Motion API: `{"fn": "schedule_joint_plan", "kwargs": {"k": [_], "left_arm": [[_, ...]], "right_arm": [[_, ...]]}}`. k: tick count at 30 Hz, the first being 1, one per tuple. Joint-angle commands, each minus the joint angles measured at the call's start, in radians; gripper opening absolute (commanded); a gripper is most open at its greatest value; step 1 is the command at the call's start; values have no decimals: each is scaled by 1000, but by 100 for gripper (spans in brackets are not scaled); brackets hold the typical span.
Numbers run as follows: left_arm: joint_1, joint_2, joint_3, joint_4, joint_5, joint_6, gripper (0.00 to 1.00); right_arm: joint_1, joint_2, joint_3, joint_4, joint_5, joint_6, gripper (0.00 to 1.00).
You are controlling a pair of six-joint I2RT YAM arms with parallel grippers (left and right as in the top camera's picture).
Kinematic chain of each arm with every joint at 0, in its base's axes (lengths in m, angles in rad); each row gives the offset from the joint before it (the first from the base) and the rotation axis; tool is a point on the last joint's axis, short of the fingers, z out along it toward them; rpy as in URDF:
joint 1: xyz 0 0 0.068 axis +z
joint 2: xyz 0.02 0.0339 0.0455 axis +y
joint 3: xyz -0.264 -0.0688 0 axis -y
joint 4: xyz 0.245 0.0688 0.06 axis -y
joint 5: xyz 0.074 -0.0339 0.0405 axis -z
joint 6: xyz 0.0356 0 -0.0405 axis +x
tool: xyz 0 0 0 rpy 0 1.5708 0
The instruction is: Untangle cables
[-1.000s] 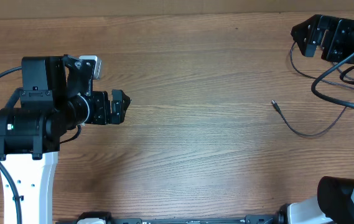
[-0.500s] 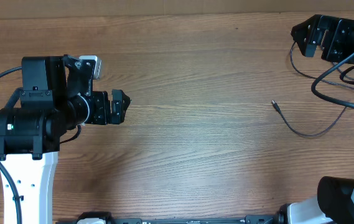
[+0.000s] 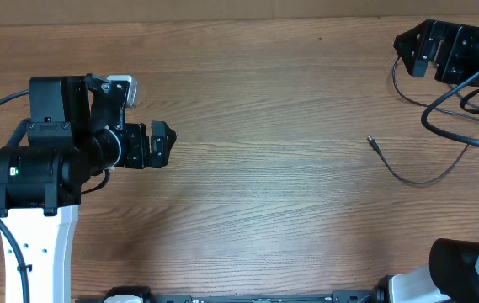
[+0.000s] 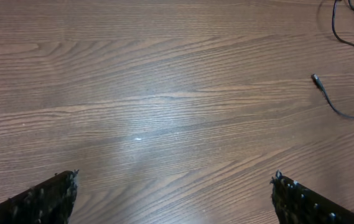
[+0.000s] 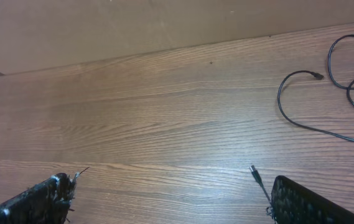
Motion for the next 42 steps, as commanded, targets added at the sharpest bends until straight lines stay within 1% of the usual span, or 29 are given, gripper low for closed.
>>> {"fn": "schedule_joint_plan", "kwargs": {"k": [1, 21, 25, 32, 38, 42], "left_arm": [[-6, 2, 8, 1, 13, 19, 100], [-6, 3, 8, 3, 10, 19, 100], [-6, -29, 8, 8, -45, 19, 100], [-6, -137, -11, 76, -121, 26, 99], [-6, -261, -135, 186, -121, 31, 100], [-6, -359, -294, 319, -115, 29, 100]], "right_arm": [[2, 1, -3, 2, -5, -5, 100], [2, 1, -3, 2, -5, -5, 100], [2, 1, -3, 2, -5, -4, 100], [2, 1, -3, 2, -5, -5, 100], [2, 1, -3, 2, -5, -5, 100], [2, 1, -3, 2, -5, -4, 100]]}}
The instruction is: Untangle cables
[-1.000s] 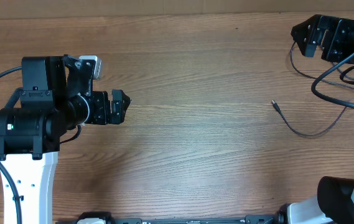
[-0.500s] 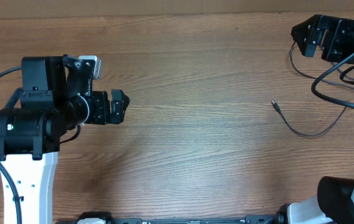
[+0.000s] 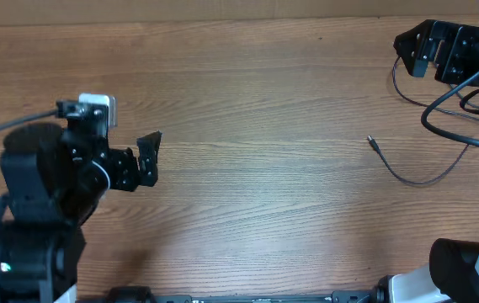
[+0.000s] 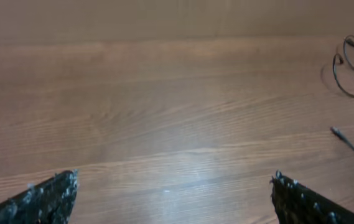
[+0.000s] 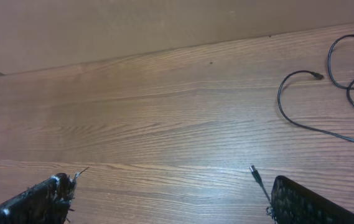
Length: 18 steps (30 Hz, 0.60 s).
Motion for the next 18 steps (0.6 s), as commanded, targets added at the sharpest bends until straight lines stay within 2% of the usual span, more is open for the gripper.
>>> {"fn": "schedule_joint_plan", "kwargs": {"k": [1, 10, 18], "left_arm": [[-6, -106, -180, 111, 1, 22, 100], [-6, -338, -555, 462, 80, -1, 100], [-7, -487, -781, 734, 139, -17, 100]], "right_arm": [[2, 1, -3, 2, -6, -5, 100], [2, 1, -3, 2, -6, -5, 100], [2, 1, -3, 2, -6, -5, 100]]}}
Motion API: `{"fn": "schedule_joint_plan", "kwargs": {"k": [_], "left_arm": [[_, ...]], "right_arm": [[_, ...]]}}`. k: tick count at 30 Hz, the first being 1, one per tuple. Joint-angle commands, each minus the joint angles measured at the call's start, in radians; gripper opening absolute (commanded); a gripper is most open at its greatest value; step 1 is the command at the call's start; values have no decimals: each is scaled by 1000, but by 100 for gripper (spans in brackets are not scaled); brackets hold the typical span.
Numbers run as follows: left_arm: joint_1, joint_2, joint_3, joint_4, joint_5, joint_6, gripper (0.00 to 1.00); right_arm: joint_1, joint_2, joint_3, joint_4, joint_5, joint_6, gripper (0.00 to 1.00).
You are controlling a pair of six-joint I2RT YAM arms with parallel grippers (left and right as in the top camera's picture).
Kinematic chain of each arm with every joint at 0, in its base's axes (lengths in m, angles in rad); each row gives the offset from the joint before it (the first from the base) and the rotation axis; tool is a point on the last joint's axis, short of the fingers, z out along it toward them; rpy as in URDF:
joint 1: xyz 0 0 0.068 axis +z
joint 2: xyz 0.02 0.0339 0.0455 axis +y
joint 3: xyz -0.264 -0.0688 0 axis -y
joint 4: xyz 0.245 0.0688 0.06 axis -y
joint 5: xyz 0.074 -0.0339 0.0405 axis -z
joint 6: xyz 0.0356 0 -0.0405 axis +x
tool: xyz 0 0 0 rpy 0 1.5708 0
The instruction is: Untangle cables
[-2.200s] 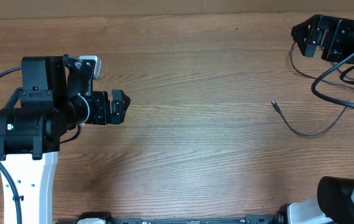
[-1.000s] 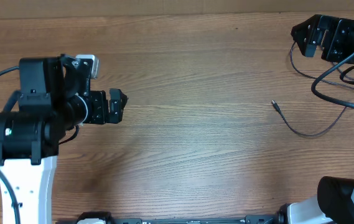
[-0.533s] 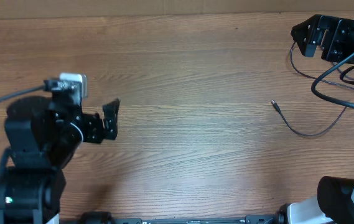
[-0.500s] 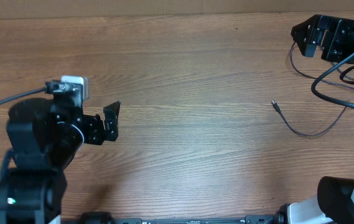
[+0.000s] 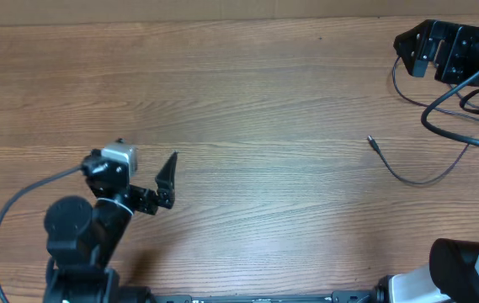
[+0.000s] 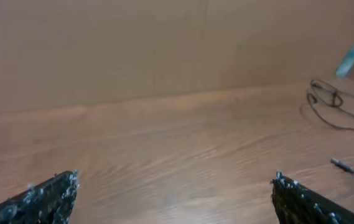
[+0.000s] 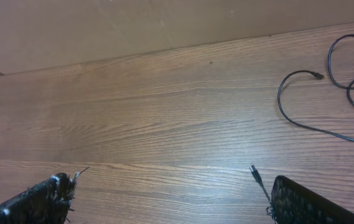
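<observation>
Black cables lie on the right of the wooden table. One thin cable [image 5: 416, 179] ends in a loose plug [image 5: 371, 141]; this plug [image 7: 255, 172] also lies beside my right finger. More cable loops [image 5: 466, 105] lie under the right arm; the same loops [image 7: 344, 68] appear in the right wrist view. My right gripper [image 5: 407, 52] is open at the far right, holding nothing. My left gripper [image 5: 167, 180] is open at the near left, far from the cables, tilted up toward the back wall. It sees the distant plug [image 6: 344, 165] and loops [image 6: 329, 99].
The wooden table [image 5: 264, 101] stretches bare between the two arms. A brown back wall [image 6: 164, 50] borders the far edge. The left arm's own grey cable [image 5: 20, 202] trails off the near left side.
My left arm has drawn back toward the near edge and tilted up further, so its camera shows the back wall. The right arm and the cables are unchanged.
My left gripper stood open at the left middle of the table, looking down at the wood. Then it sat lower and farther left, tilted up. Now it is nearer the front edge, looking at the wall. The right gripper and cables stayed put throughout.
</observation>
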Motion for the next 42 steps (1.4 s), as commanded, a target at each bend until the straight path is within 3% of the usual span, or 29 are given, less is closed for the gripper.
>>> {"fn": "schedule_joint_plan", "kwargs": {"k": [1, 9, 16, 27, 33, 38, 42], "left_arm": [[-7, -73, -82, 72, 41, -19, 100], [-7, -260, -220, 200, 37, -16, 100], [-7, -429, -398, 427, 39, -14, 100], [-6, -510, -538, 674, 39, -14, 100], [-7, -510, -644, 972, 39, -14, 100], [-6, -510, -641, 996, 38, -9, 100], [-6, -510, -641, 786, 5, -2, 100]], "right_arm": [[2, 1, -3, 2, -5, -4, 100], [2, 1, -3, 2, -5, -5, 100], [2, 1, -3, 2, -5, -4, 100], [2, 1, -3, 2, -5, -4, 100], [2, 1, -3, 2, -5, -4, 100], [2, 1, -3, 2, -5, -4, 100], [2, 1, -3, 2, -5, -4, 100]]}}
